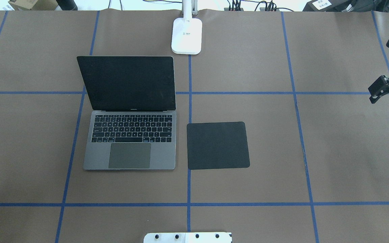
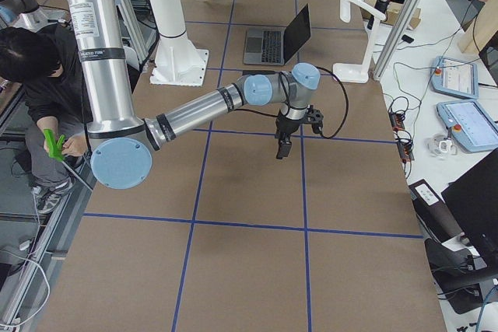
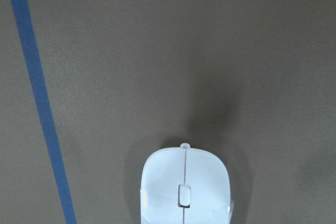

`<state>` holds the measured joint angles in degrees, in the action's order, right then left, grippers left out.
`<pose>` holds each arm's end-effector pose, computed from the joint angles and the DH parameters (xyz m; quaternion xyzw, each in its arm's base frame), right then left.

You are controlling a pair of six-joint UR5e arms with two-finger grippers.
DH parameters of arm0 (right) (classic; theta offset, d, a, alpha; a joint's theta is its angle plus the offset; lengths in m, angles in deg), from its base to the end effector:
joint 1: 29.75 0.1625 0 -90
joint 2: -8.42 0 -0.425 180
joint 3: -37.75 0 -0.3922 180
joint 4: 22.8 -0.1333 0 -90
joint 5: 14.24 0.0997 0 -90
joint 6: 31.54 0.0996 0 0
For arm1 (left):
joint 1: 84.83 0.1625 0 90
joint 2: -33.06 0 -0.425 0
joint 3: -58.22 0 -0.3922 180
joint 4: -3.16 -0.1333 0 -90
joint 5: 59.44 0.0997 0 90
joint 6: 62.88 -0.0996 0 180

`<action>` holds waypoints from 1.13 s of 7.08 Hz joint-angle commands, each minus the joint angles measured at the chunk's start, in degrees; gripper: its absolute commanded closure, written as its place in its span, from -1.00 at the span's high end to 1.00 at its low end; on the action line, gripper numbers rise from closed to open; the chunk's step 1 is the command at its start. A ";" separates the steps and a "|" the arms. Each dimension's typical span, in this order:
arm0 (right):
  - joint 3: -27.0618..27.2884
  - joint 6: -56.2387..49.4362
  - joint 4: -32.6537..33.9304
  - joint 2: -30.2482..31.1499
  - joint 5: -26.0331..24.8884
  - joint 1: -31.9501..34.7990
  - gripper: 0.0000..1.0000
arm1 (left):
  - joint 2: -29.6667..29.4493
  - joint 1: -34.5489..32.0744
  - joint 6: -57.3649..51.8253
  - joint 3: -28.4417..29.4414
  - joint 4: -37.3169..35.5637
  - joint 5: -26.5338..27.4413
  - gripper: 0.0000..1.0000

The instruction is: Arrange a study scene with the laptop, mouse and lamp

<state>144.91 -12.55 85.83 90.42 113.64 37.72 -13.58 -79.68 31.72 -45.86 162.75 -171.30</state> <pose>-0.1334 -0.5099 0.4834 -0.0645 -0.3221 -0.0476 0.9433 0.1940 -0.0791 0.6693 -0.2061 0.3220 0.0698 0.9214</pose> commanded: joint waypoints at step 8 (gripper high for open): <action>1.99 0.00 0.00 1.23 0.79 -0.50 0.99 | -2.31 4.69 0.15 3.36 0.81 1.21 0.96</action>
<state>146.64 -12.55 85.90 91.56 114.15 37.27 -15.52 -75.75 31.87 -42.71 163.52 -170.09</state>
